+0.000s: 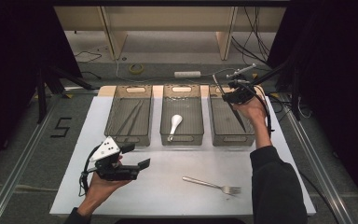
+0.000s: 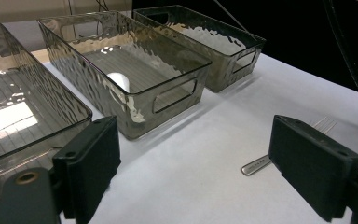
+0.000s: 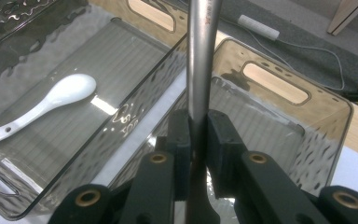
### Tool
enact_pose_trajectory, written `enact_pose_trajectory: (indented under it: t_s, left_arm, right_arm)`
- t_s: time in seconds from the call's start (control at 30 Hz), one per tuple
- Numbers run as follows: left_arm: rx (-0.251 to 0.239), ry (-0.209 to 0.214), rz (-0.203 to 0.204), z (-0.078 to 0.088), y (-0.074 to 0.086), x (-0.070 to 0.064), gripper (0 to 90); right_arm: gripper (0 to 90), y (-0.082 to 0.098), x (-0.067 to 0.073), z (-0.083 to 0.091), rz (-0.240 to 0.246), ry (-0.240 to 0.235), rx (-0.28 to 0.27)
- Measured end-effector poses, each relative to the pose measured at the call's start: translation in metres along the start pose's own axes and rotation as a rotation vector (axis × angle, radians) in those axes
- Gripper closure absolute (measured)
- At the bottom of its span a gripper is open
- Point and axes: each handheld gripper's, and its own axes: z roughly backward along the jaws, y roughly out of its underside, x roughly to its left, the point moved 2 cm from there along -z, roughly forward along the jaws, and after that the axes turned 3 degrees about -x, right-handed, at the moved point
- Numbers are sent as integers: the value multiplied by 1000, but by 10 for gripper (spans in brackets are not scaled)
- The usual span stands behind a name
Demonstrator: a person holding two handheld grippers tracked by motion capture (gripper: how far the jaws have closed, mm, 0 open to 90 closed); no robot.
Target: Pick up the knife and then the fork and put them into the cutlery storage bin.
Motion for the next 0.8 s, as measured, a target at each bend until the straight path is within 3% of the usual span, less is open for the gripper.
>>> enact_pose_trajectory:
  t_s: [0.27, 0.5, 0.8]
  left_arm:
    - [0, 1, 0, 0, 0, -1, 160]
    - [0, -1, 0, 0, 0, -1, 160]
    - [4, 1, -2, -1, 0, -2, 160]
  right_arm:
    - [812, 5, -1, -9, -27, 16, -2]
    - [811, 21, -5, -17, -68, 23, 11]
    - [811, 28, -7, -20, -75, 46, 0]
